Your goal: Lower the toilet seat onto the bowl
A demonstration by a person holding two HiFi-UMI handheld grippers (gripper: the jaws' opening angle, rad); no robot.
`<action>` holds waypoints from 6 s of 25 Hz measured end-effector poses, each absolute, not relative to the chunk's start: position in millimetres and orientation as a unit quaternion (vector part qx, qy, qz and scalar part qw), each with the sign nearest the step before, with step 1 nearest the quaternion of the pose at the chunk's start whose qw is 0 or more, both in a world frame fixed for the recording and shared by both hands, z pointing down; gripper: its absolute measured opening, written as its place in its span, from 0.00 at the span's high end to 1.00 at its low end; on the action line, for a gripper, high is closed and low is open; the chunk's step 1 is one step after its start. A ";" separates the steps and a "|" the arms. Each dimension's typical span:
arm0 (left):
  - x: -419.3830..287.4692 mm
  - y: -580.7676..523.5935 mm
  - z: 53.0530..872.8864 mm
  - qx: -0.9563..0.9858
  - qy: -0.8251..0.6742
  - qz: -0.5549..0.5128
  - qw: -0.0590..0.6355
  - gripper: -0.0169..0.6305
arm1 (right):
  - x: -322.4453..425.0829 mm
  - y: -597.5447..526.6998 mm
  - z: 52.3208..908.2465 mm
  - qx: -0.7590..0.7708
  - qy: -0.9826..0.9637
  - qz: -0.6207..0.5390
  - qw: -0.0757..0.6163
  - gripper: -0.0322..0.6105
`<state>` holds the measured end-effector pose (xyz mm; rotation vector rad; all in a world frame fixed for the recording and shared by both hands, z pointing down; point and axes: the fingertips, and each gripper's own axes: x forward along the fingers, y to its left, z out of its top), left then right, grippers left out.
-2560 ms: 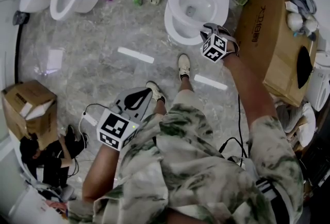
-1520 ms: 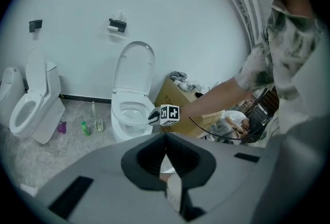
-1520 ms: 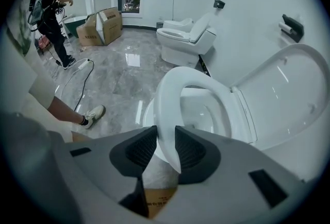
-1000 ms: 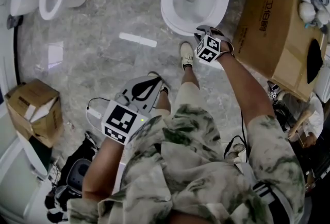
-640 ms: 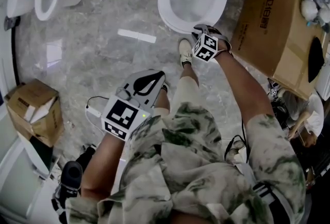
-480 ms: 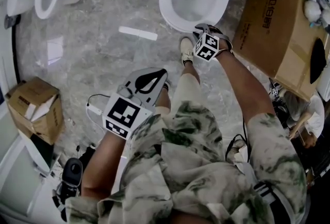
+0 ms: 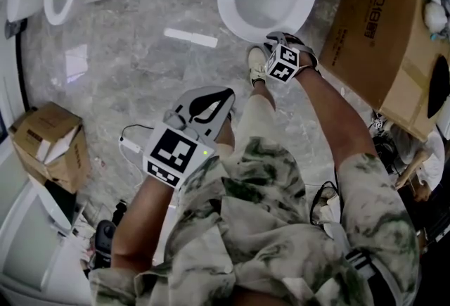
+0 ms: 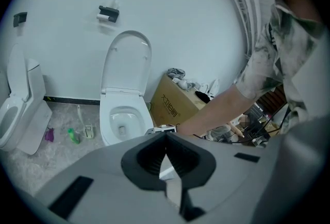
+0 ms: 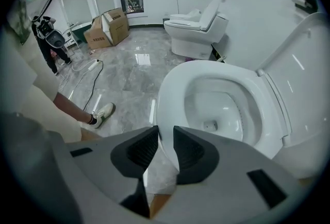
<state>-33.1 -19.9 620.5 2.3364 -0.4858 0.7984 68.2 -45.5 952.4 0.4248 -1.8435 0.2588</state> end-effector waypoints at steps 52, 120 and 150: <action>59.3 -76.2 626.8 0.892 -0.134 0.314 0.297 0.94 | 91.8 -50.6 957.0 0.210 -0.785 0.279 0.511 0.81; -135.4 287.2 394.0 0.958 -0.094 0.225 0.149 0.94 | -32.7 325.7 388.3 0.534 -0.817 0.155 0.155 0.92; -186.2 244.1 415.7 0.953 -0.121 0.206 0.184 0.94 | -70.7 286.2 403.3 0.518 -0.819 0.151 0.193 0.92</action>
